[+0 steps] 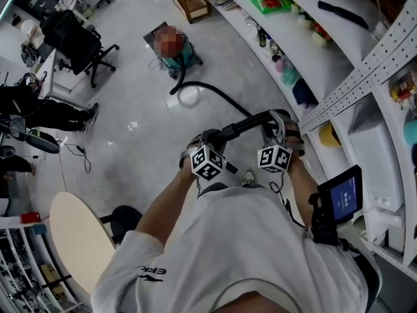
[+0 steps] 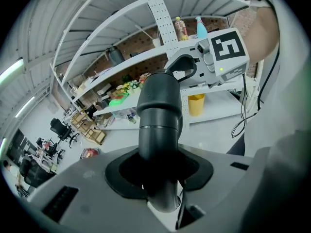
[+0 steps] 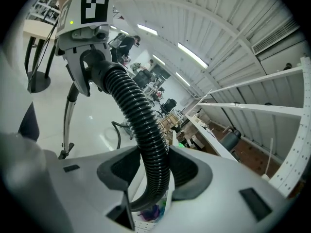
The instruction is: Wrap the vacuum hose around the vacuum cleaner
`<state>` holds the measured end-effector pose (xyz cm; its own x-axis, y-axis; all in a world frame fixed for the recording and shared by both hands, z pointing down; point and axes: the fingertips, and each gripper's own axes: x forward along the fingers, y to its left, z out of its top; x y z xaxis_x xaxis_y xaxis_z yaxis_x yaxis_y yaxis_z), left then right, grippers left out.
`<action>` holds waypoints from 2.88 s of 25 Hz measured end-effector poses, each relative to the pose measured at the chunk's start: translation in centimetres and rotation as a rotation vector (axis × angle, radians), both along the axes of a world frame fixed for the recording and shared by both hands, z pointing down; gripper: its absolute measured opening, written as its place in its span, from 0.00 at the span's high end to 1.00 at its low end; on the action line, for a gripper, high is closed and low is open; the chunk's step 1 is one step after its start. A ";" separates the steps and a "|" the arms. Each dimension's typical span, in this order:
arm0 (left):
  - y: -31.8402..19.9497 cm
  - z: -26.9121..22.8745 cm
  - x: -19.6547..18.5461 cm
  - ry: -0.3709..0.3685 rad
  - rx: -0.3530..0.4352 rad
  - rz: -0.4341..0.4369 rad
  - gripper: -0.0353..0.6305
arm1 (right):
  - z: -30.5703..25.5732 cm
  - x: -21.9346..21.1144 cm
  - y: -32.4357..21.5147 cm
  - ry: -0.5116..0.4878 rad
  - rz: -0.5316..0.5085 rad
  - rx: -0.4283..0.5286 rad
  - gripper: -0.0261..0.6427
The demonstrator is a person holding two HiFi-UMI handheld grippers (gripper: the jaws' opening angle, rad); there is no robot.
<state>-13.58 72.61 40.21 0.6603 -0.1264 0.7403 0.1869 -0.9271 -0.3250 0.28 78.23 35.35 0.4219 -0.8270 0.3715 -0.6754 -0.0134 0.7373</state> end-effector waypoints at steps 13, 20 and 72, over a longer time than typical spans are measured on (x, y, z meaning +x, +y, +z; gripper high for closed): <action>-7.6 0.8 3.5 0.009 -0.055 0.023 0.75 | -0.4 3.4 -7.9 0.019 0.005 -0.021 0.68; -13.5 0.4 4.9 0.026 -0.095 0.085 0.75 | -1.0 4.7 -13.7 0.051 0.066 -0.040 0.68; -54.2 -6.2 20.1 0.035 -0.100 -0.151 0.75 | 3.8 27.9 -50.0 -0.186 0.156 -0.110 0.68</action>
